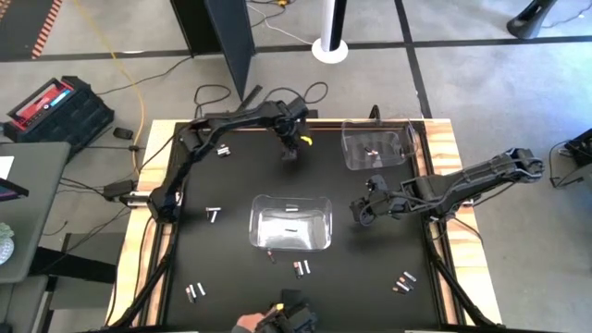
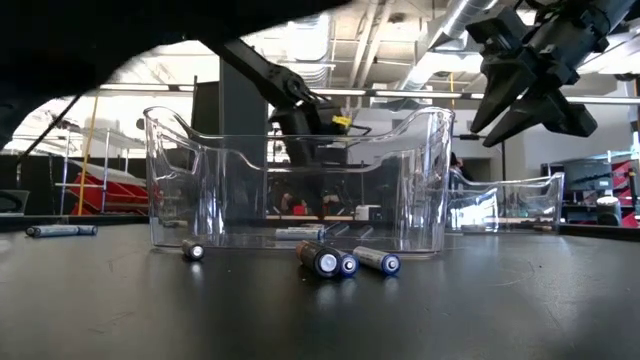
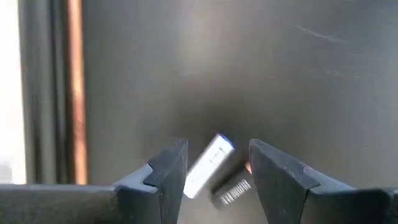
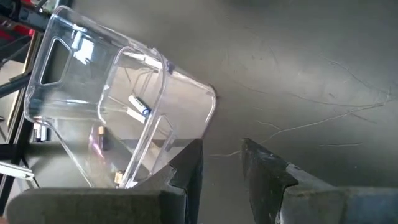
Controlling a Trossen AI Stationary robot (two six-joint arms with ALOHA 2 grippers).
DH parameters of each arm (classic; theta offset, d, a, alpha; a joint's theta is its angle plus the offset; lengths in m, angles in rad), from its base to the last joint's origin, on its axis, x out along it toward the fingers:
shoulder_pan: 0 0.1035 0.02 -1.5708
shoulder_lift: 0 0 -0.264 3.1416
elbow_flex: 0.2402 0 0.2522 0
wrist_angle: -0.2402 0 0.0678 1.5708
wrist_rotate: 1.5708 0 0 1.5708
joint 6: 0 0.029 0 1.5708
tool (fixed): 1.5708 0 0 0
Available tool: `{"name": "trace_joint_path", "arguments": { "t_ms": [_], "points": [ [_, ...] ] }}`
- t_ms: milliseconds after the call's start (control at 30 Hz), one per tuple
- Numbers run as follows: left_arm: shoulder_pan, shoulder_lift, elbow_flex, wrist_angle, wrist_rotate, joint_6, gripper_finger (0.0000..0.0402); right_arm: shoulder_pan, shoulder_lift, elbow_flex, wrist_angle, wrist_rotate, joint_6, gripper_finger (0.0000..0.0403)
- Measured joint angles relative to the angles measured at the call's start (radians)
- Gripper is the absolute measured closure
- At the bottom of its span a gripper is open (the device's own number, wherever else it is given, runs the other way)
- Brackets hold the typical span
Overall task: Sort batteries
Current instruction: Put the white battery into the bottom transparent bin
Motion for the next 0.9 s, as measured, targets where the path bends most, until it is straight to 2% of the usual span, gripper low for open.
{"name": "trace_joint_path", "arguments": {
  "t_ms": [233, 600, 900],
  "points": [
    [-0.002, 0.076, 0.121, -0.133, -0.027, -0.014, 0.0235, 0.02, 0.0, 0.0, 0.001, 0.0, 0.024, 0.0275],
    [0.005, 0.069, 0.123, -0.168, -0.028, -0.053, 0.0235, 0.025, 0.0, 0.0, 0.005, 0.0, 0.02, 0.0275],
    [0.007, 0.068, 0.1, -0.181, -0.072, 0.011, 0.0235, 0.022, 0.0, 0.0, 0.005, 0.0, 0.016, 0.0275]
  ]
}}
